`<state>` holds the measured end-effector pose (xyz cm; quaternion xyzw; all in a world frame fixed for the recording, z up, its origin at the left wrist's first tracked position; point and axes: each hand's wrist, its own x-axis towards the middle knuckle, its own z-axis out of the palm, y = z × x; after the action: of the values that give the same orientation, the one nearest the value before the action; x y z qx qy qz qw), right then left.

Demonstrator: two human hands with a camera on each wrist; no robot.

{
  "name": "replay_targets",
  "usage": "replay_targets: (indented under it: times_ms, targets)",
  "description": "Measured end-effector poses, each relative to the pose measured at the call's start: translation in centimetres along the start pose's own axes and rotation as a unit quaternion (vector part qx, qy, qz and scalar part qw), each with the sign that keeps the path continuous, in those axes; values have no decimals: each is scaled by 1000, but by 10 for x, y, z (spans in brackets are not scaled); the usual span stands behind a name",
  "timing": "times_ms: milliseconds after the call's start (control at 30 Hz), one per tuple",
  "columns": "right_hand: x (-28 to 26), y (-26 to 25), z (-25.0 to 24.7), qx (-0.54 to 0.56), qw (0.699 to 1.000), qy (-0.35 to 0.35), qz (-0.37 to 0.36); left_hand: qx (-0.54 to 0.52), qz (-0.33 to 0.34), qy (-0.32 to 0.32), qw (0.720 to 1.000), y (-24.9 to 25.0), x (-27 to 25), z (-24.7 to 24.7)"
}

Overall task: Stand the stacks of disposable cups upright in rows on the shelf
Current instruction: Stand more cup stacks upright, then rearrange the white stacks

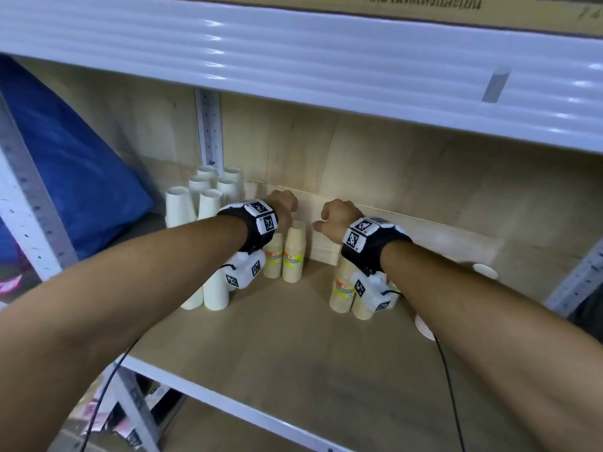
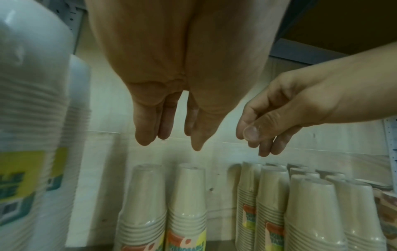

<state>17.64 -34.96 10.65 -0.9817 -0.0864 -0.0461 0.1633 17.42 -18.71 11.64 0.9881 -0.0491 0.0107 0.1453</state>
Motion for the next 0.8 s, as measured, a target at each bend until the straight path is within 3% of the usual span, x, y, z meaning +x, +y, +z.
replay_targets:
  times_ms: [500, 800]
  targets:
    - [33, -30, 41, -28, 998, -30, -54, 3, -56, -15, 998, -13, 8, 32]
    - [49, -34, 56, -49, 993, -74, -76, 19, -28, -4, 999, -21, 14, 44]
